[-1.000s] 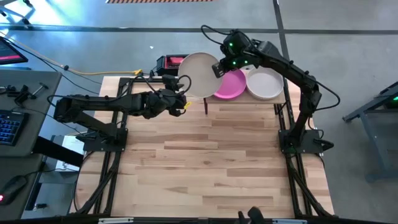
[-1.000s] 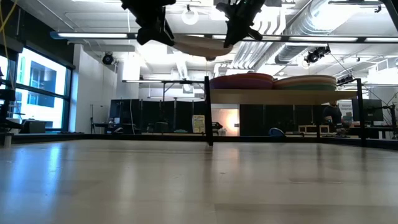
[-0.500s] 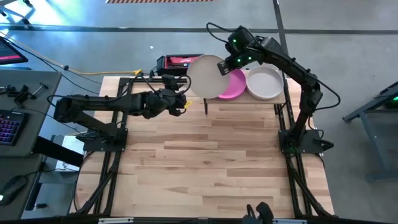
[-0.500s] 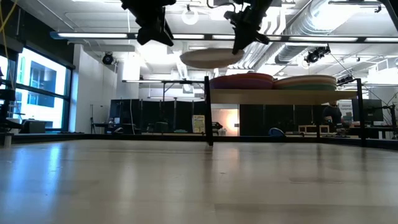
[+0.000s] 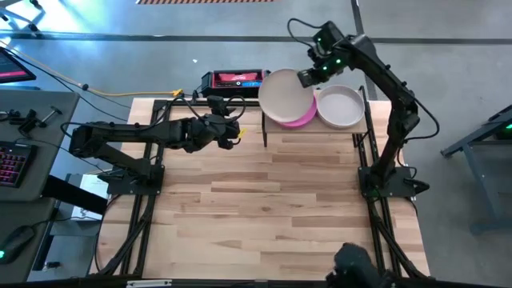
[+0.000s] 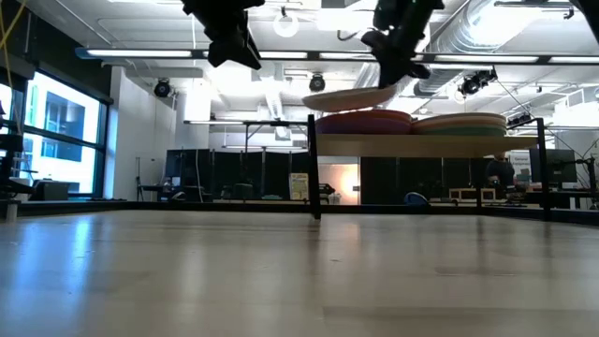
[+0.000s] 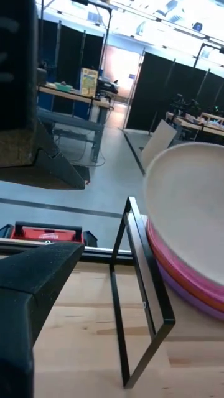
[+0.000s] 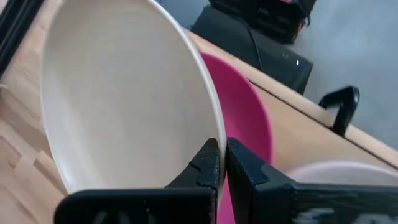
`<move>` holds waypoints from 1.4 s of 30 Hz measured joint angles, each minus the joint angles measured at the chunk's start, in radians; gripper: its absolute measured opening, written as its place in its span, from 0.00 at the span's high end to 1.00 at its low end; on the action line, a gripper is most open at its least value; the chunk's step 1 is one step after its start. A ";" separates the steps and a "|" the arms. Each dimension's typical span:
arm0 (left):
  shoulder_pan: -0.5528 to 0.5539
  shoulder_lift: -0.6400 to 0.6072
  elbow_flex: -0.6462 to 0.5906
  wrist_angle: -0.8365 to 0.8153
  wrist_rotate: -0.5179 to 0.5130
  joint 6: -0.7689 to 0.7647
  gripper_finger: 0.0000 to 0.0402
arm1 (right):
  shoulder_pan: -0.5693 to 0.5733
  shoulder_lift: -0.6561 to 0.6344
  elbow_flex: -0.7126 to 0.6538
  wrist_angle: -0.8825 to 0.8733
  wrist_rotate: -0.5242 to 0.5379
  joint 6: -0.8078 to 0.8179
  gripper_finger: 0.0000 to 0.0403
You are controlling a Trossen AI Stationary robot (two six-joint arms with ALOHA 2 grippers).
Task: Place and stack plates onto a shelf
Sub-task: Stack the white plate on top of the pink plate on the shelf
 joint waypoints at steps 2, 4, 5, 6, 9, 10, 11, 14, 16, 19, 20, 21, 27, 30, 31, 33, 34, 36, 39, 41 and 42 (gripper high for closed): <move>0.000 0.000 0.000 0.000 0.000 0.000 0.66 | -0.035 0.000 0.000 -0.028 -0.034 -0.016 1.00; 0.000 0.000 0.000 0.000 0.000 0.000 0.66 | -0.067 0.000 0.000 -0.049 -0.067 -0.028 1.00; 0.000 0.000 0.000 0.000 0.000 0.000 0.66 | -0.081 0.000 0.000 -0.057 -0.082 -0.035 1.00; 0.000 0.000 0.000 0.000 0.000 0.000 0.66 | -0.093 0.000 0.000 -0.062 -0.094 -0.043 1.00; 0.000 0.000 0.000 0.000 0.000 -0.001 0.66 | -0.116 -0.002 -0.005 -0.068 -0.118 -0.050 1.00; 0.000 0.000 0.000 0.000 0.000 -0.001 0.66 | -0.119 -0.002 -0.011 -0.066 -0.124 -0.061 1.00; 0.000 0.000 0.000 0.000 0.000 -0.001 0.66 | -0.121 -0.002 -0.020 -0.066 -0.128 -0.065 1.00; 0.000 0.000 0.000 0.000 0.000 -0.002 0.66 | -0.120 -0.002 -0.059 -0.066 -0.134 -0.087 1.00; 0.000 0.000 0.000 0.000 0.000 -0.003 0.66 | -0.121 -0.002 -0.087 -0.061 -0.150 -0.090 1.00; 0.000 0.000 0.000 0.000 0.000 -0.003 0.66 | -0.121 -0.002 -0.117 -0.045 -0.175 -0.091 1.00; 0.000 0.000 0.000 0.000 0.000 -0.004 0.66 | -0.121 -0.002 -0.124 -0.037 -0.176 -0.090 1.00; 0.000 0.000 0.000 0.000 0.000 -0.004 0.66 | -0.121 -0.002 -0.129 -0.032 -0.176 -0.090 1.00; 0.000 0.000 0.000 0.001 0.001 -0.003 0.66 | -0.120 -0.002 -0.181 0.012 -0.176 -0.081 1.00; 0.000 0.000 0.000 0.001 0.001 -0.004 0.66 | -0.120 -0.001 -0.193 0.026 -0.176 -0.073 1.00; 0.000 0.000 0.000 0.001 0.001 -0.003 0.66 | -0.120 -0.001 -0.193 0.032 -0.175 -0.072 1.00; 0.000 0.000 0.000 0.001 0.001 -0.003 0.66 | -0.120 -0.001 -0.193 0.047 -0.171 -0.073 1.00; 0.000 0.000 0.000 0.001 0.001 -0.004 0.66 | -0.120 -0.001 -0.193 0.050 -0.166 -0.073 1.00; 0.000 0.000 0.000 0.001 0.001 -0.003 0.66 | -0.120 -0.001 -0.193 0.057 -0.151 -0.088 1.00; 0.000 0.000 0.000 0.001 0.001 -0.003 0.66 | -0.120 -0.001 -0.193 0.060 -0.135 -0.093 1.00; 0.000 0.000 0.000 0.001 0.001 -0.003 0.66 | -0.120 -0.001 -0.193 0.061 -0.127 -0.096 1.00; 0.000 0.000 0.000 0.001 0.001 -0.003 0.66 | -0.120 -0.001 -0.193 0.062 -0.126 -0.098 1.00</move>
